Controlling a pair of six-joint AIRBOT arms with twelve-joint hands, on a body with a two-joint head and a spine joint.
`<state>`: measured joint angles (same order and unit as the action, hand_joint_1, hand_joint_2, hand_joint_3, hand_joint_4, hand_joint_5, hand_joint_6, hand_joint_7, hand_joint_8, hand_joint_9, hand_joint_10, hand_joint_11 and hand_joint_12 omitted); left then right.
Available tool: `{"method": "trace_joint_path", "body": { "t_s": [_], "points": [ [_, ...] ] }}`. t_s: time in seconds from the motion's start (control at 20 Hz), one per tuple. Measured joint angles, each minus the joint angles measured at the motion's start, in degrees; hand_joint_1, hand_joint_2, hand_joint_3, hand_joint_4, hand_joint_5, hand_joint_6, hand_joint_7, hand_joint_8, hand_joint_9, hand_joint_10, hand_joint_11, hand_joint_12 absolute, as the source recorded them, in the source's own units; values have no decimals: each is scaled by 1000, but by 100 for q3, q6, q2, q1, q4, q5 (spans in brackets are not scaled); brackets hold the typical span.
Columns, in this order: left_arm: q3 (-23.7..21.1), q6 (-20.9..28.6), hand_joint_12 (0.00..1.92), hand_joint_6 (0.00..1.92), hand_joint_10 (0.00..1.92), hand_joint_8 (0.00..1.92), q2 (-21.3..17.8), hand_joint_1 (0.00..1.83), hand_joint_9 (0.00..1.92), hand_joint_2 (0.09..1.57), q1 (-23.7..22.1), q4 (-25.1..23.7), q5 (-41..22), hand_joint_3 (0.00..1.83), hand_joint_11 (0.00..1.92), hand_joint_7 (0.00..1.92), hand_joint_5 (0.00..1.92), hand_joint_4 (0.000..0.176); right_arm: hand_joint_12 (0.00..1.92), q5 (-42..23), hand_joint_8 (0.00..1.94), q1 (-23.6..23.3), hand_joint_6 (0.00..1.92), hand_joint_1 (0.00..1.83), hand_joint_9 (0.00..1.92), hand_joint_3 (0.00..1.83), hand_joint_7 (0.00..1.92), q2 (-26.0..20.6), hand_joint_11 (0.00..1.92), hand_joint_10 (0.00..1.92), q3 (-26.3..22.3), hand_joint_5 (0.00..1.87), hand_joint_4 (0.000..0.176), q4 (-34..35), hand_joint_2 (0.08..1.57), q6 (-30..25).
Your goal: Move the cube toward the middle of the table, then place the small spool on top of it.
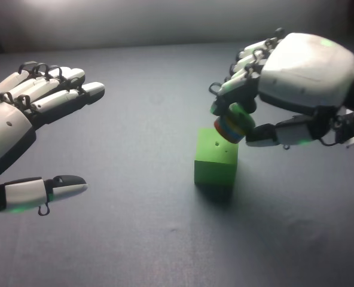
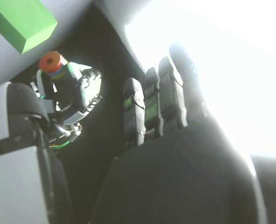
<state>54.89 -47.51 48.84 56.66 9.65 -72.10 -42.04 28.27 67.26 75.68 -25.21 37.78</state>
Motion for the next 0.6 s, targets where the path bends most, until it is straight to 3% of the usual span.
{"method": "trace_joint_path", "body": {
  "t_s": [0.05,0.1,0.15,0.2,0.25,0.3,0.35,0.45,0.6],
  "points": [
    [4,0,714,0,0,0,0,871,149,1012,0,7,4,0,0,157,272,73,1505,94,1036,-26,1081,1209,783,0,975,61,513,968,22,914,20,-37,1136,44],
    [4,0,690,1,0,0,0,868,147,1010,0,9,4,0,0,157,276,75,1504,190,999,-50,1055,1219,856,0,1020,116,607,969,48,908,0,-105,1125,83],
    [4,0,684,1,2,0,0,863,151,1007,0,7,2,0,0,157,278,79,1611,249,1092,-68,876,1249,891,0,1031,122,717,1164,50,968,0,-151,1108,103],
    [4,0,681,1,3,1,0,860,153,1009,0,2,2,0,0,158,278,75,1580,269,1005,-90,798,1265,926,0,1090,122,775,1173,50,1011,0,-168,1086,111],
    [4,2,675,1,2,0,0,852,153,1013,0,2,0,1,0,157,278,65,1560,306,939,-101,899,1252,921,1,1100,122,752,1113,55,976,0,-160,1088,129],
    [4,2,657,0,1,0,0,833,152,1010,0,7,0,0,0,155,276,70,1609,317,1004,-101,840,1254,900,0,1077,122,726,1146,55,996,0,-157,1089,129],
    [4,2,667,1,2,1,0,832,156,1007,0,7,2,0,0,159,280,63,1572,319,960,-101,813,1254,905,0,1093,127,725,1113,55,1017,0,-160,1081,129],
    [4,26,675,1,3,1,0,828,153,1003,0,-2,-4,0,0,159,280,65,1475,319,948,-101,824,1241,863,0,1067,170,604,928,76,1026,0,-149,1085,133],
    [4,42,685,2,2,1,0,824,162,1001,0,7,-22,0,0,165,288,67,1455,317,1139,-101,874,1247,774,2,1006,192,499,852,76,927,0,-144,1122,146]
  ]
}}
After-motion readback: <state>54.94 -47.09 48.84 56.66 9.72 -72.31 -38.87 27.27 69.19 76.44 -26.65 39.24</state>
